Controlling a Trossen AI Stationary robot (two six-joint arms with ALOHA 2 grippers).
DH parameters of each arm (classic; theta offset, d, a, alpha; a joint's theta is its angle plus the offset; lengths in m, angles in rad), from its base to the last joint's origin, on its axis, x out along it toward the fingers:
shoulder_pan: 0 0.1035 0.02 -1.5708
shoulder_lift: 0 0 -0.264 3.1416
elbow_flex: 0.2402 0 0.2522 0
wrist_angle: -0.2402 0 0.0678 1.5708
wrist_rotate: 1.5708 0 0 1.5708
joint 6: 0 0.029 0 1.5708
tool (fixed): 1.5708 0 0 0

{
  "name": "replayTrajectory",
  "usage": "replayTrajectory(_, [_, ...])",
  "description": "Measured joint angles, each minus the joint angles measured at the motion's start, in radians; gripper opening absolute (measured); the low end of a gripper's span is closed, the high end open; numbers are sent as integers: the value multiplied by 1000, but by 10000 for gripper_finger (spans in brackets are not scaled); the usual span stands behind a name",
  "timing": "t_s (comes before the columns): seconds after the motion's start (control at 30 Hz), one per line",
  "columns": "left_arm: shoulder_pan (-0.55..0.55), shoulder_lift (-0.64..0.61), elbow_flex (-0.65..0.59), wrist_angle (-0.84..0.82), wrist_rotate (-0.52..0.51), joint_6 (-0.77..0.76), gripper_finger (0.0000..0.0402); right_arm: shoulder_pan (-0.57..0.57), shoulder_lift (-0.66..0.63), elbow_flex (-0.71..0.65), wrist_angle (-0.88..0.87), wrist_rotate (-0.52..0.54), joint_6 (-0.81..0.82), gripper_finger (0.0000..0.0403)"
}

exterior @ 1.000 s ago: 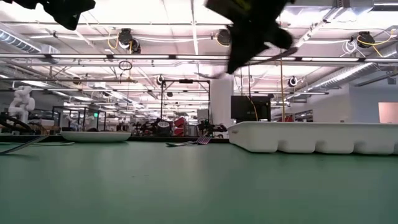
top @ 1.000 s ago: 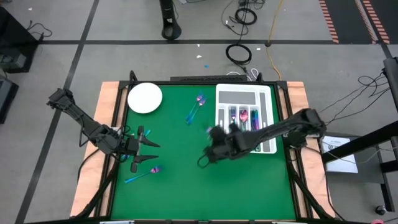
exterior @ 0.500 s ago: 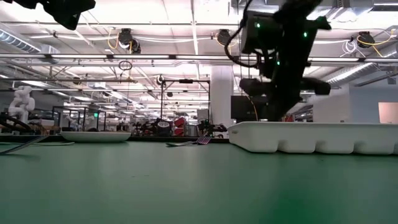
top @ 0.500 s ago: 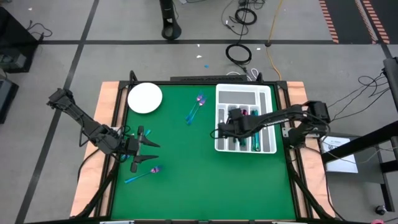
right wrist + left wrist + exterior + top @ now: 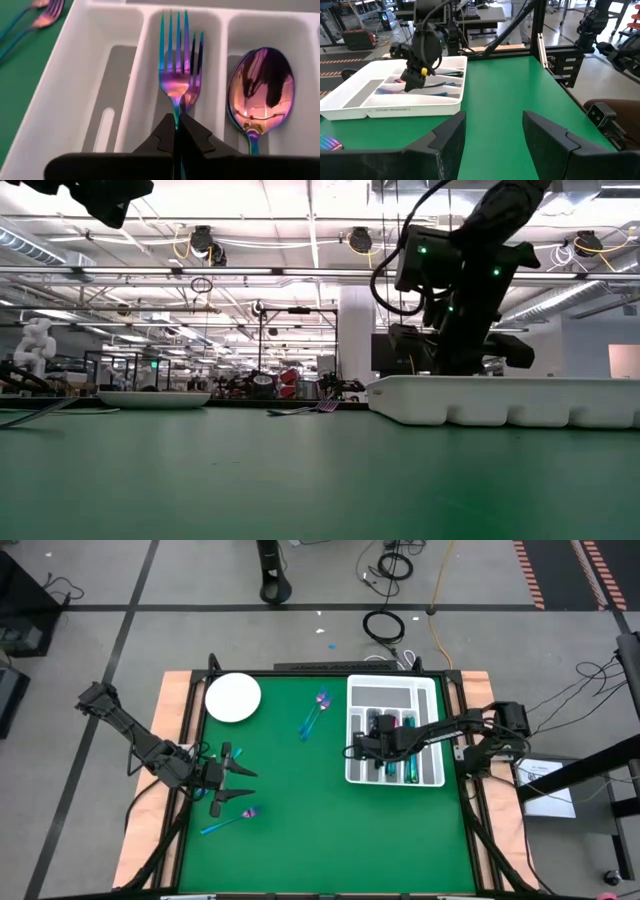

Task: Sort silverware
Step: Put the blue fork into the white cutlery tray

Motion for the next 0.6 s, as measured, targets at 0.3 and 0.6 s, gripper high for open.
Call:
replayTrajectory(0.3, [0,0,0,0,0,0,198,0,5,0,-1,8,13,0])
replayTrajectory(0.6, [0,0,0,0,0,1,198,0,5,0,-1,1,12,4])
